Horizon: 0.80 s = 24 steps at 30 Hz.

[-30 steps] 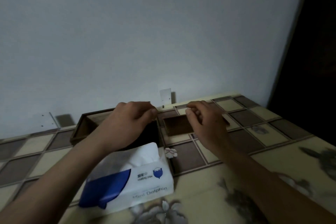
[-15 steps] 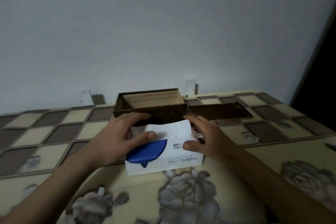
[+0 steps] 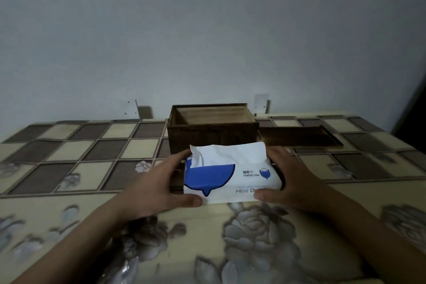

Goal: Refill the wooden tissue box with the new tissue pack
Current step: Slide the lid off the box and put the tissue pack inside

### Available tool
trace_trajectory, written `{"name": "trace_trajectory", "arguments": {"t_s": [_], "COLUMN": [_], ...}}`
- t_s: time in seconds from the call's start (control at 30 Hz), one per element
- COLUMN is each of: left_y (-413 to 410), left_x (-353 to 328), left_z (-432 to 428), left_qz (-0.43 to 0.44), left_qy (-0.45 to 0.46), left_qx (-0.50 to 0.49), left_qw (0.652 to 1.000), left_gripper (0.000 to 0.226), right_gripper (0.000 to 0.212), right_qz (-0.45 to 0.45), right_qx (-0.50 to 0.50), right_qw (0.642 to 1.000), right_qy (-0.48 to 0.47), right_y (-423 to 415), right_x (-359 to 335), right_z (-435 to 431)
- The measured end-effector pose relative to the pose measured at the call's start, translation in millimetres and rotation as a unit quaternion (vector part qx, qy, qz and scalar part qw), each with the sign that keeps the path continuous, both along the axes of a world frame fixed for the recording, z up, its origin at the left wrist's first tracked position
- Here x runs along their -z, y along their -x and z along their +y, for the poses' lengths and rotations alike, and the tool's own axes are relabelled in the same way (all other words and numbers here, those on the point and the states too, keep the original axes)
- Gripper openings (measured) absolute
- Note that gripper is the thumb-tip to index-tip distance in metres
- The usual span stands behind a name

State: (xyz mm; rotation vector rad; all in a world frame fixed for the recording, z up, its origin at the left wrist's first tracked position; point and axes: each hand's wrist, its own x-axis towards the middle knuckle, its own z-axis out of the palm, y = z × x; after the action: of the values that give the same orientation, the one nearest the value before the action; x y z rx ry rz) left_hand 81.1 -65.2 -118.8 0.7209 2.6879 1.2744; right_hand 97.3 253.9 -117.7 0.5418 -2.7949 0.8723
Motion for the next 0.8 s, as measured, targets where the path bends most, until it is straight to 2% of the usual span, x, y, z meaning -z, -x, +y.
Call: {"name": "trace_trajectory", "arguments": {"t_s": [0.1, 0.27, 0.37, 0.53, 0.67, 0.8], "left_y": [5, 6, 3, -1, -1, 8], "left_x": [5, 6, 2, -7, -21, -39], "left_z": [-1, -6, -5, -7, -11, -12], "left_qz": [0.012, 0.067, 0.086, 0.103, 0.152, 0.168], "left_qy": [0.015, 0.046, 0.046, -0.003, -0.026, -0.047], "left_qx": [0.011, -0.028, -0.029, -0.052, -0.065, -0.067], "left_qw": [1.0, 0.996, 0.995, 0.993, 0.986, 0.982], "left_gripper": [0.103, 0.103, 0.088, 0.086, 0.083, 0.081], "right_gripper": [0.105, 0.103, 0.099, 0.099, 0.105, 0.092], "right_qz": [0.006, -0.001, 0.002, 0.009, 0.011, 0.022], "right_qx": [0.001, -0.015, -0.022, -0.031, -0.048, -0.073], "right_qw": [1.0, 1.0, 0.999, 0.997, 0.99, 0.978], "right_qy": [-0.003, 0.012, 0.025, 0.066, 0.129, 0.192], "right_y": [0, 3, 6, 14, 20, 27], "right_x": [1, 1, 1, -5, -19, -36], "right_z": [-1, -1, -1, -2, -2, -8]}}
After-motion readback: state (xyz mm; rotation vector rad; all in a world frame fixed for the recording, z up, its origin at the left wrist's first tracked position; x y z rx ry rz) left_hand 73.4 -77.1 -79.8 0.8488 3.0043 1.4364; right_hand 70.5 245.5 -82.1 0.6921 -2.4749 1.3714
